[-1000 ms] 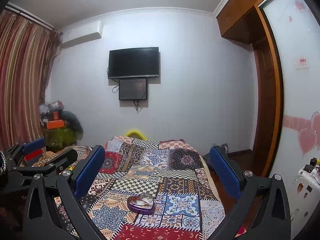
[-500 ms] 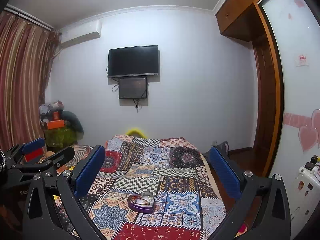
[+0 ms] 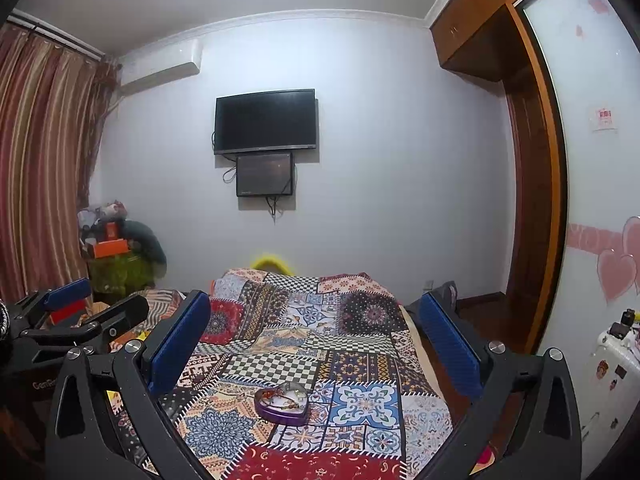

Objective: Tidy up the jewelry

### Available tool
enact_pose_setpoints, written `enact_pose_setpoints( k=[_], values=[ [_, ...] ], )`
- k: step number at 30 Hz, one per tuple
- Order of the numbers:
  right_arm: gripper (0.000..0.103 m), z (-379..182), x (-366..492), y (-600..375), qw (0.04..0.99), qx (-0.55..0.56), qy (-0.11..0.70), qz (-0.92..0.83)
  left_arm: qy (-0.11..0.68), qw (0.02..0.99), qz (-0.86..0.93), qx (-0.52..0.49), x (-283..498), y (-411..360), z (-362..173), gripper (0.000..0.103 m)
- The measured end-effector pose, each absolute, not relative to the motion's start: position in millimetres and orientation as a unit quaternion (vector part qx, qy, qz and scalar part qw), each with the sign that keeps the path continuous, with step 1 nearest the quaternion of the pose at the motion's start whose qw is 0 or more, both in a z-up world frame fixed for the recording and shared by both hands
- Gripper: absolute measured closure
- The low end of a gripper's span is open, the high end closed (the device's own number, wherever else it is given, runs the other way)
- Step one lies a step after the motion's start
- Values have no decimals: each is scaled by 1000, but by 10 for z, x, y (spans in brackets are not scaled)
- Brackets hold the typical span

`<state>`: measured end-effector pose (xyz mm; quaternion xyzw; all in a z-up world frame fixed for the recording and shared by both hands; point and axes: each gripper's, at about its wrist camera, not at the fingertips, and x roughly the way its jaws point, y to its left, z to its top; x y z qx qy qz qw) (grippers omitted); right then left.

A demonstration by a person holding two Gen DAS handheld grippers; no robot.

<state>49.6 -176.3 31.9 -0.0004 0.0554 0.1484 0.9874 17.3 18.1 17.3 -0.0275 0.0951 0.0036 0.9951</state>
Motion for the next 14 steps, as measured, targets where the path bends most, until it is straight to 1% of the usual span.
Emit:
enact_pose_setpoints(
  k=[14],
  values=[
    [0,314,557,-1802,987,5,61,146,102,995,6,-20,252,145,107,1]
  ],
)
